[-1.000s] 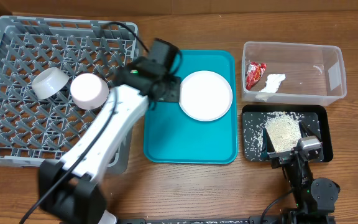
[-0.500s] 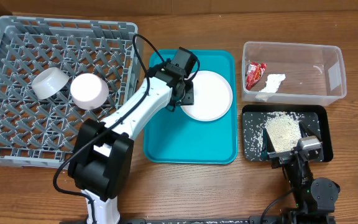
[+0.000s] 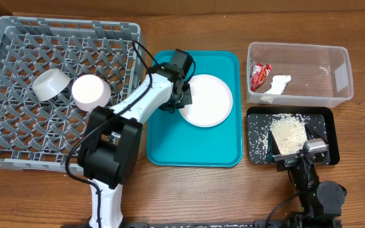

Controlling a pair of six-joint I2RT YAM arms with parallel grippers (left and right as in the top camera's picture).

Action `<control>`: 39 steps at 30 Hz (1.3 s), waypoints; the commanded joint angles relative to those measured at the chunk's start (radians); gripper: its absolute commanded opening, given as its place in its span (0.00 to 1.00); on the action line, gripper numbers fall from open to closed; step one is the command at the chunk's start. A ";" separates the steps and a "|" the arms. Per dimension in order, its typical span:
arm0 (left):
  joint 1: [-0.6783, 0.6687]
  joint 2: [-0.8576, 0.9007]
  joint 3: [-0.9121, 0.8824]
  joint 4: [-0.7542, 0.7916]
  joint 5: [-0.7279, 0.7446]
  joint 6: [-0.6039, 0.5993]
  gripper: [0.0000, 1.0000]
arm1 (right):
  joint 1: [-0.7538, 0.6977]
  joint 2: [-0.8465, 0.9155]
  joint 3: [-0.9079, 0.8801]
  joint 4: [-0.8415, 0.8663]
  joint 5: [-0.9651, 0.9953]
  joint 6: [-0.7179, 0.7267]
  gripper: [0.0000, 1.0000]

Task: Sort waste into correct bins and load items into the dishwasher
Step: 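Grasp the edge of the white plate with the left gripper, then carry the plate into the dish rack and stand it upright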

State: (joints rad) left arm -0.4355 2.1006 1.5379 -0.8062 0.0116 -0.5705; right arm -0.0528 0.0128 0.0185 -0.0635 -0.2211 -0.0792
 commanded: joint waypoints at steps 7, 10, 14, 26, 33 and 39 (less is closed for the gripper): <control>0.025 -0.258 0.303 -0.398 -0.557 0.136 0.04 | -0.008 -0.010 -0.011 0.006 -0.002 0.000 1.00; 0.025 -0.324 0.367 -0.467 -0.698 0.201 0.04 | -0.008 -0.010 -0.011 0.006 -0.002 0.000 1.00; 0.023 -0.401 0.395 -0.498 -0.869 0.294 0.04 | -0.008 -0.010 -0.011 0.006 -0.002 0.000 1.00; 0.022 -0.411 0.394 -0.583 -1.157 0.481 0.04 | -0.008 -0.010 -0.011 0.006 -0.002 0.000 1.00; 0.024 -0.394 0.380 -0.608 -1.155 0.452 0.04 | -0.008 -0.010 -0.011 0.006 -0.002 0.000 1.00; 0.024 -0.392 0.293 -0.602 -1.158 0.405 0.04 | -0.008 -0.010 -0.011 0.006 -0.002 0.000 1.00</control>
State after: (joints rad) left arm -0.4168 1.6966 1.8755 -1.4136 -1.1122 -0.1211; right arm -0.0528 0.0128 0.0185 -0.0639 -0.2211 -0.0788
